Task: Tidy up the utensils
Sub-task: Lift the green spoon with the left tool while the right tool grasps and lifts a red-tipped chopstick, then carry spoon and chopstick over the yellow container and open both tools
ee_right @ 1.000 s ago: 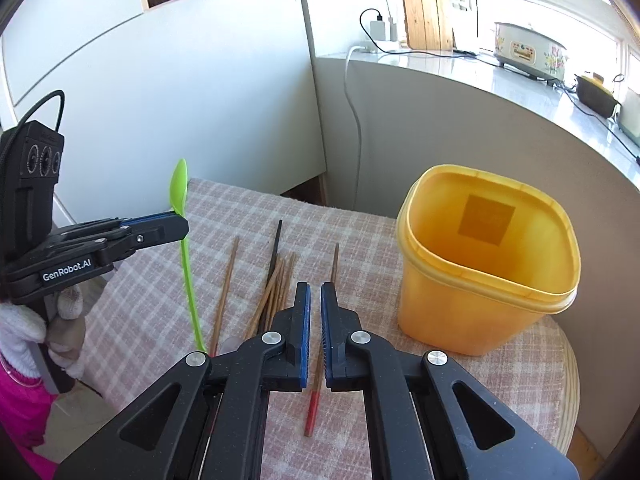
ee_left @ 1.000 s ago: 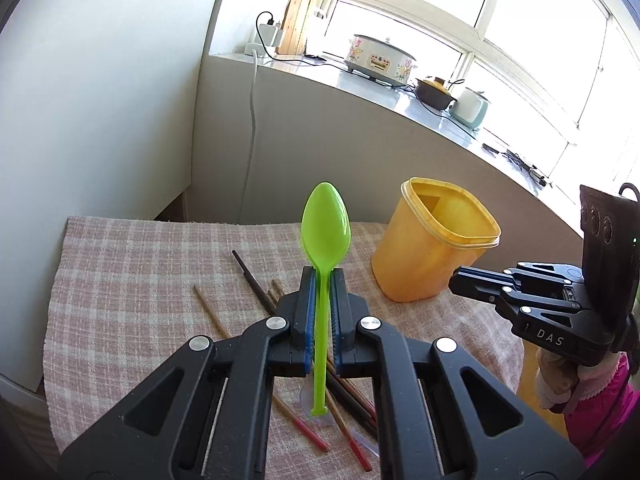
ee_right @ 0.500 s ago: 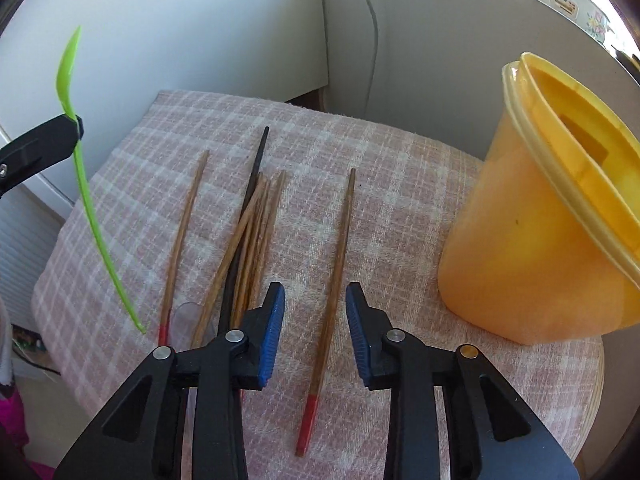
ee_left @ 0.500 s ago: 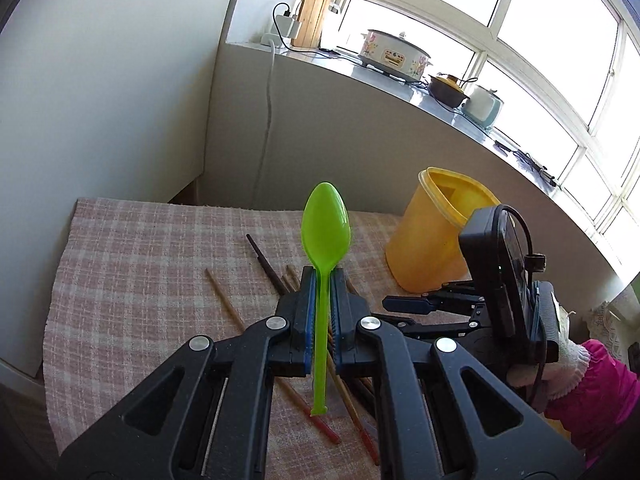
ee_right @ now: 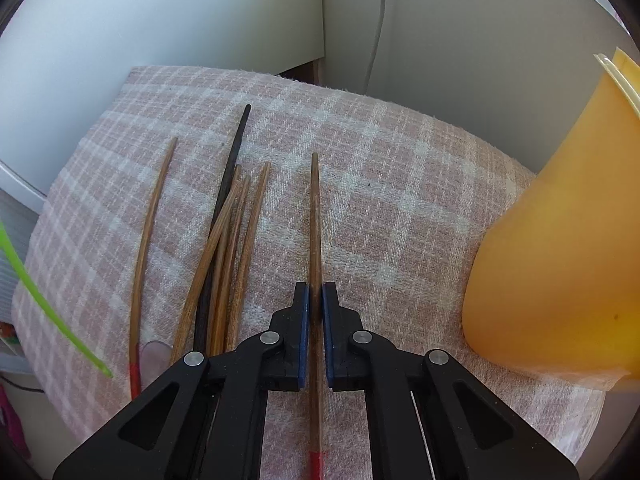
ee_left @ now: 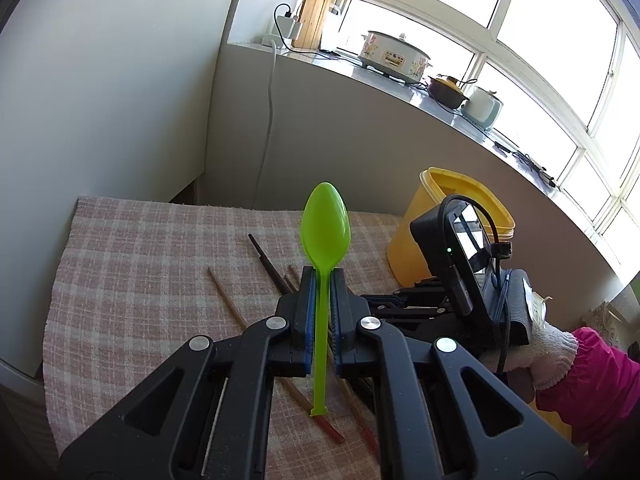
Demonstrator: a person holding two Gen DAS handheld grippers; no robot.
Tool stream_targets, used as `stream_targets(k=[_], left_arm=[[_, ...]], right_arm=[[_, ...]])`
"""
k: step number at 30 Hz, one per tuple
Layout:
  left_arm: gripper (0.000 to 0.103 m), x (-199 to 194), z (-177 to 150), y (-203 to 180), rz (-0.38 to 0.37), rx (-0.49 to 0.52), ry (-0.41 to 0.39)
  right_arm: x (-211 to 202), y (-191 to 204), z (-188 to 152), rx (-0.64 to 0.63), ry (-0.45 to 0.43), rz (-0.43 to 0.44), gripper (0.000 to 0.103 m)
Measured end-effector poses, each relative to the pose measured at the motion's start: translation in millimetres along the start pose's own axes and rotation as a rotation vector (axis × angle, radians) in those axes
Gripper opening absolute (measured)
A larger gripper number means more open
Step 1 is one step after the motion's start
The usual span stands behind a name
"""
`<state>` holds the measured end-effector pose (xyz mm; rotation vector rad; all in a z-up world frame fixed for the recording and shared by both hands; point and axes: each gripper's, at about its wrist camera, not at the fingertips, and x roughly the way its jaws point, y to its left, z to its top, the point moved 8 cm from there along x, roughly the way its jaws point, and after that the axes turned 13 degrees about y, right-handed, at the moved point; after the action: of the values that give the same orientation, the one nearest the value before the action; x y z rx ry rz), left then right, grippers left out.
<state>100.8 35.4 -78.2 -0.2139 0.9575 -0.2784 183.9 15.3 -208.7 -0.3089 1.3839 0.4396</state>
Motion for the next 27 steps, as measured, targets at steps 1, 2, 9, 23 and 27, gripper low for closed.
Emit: stream_targets(k=[1,2,9,23,27], left_arm=[[0.004,-1.2,0.8,-0.8,0.000,0.002,-0.004],[0.005,-2.6,2.2,-1.6,-0.001,0.005,-0.007],[0.005,-14.9,18.6,-15.6,-0.018,0.026,-0.047],[0.005,-28.2,58.4,-72.1,-0.086,0.091,-0.132],[0.005,-24.8,65.5,-89.8,-0.100,0.120,-0.142]], right_arm=[[-5.1,0.1,-1.9,0.002,-0.013,0.011,0.005],[-11.5,0.1,-4.0,0.007,-0.029,0.025,0.005],[-78.4,1.6,-22.7,0.014,-0.199,0.090,0.005],[-192.6,-27.9,-58.2,0.091,-0.490,0.145,0.005],[-219.2,-42.5,-66.5,0.115,-0.562,0.120,0.005]])
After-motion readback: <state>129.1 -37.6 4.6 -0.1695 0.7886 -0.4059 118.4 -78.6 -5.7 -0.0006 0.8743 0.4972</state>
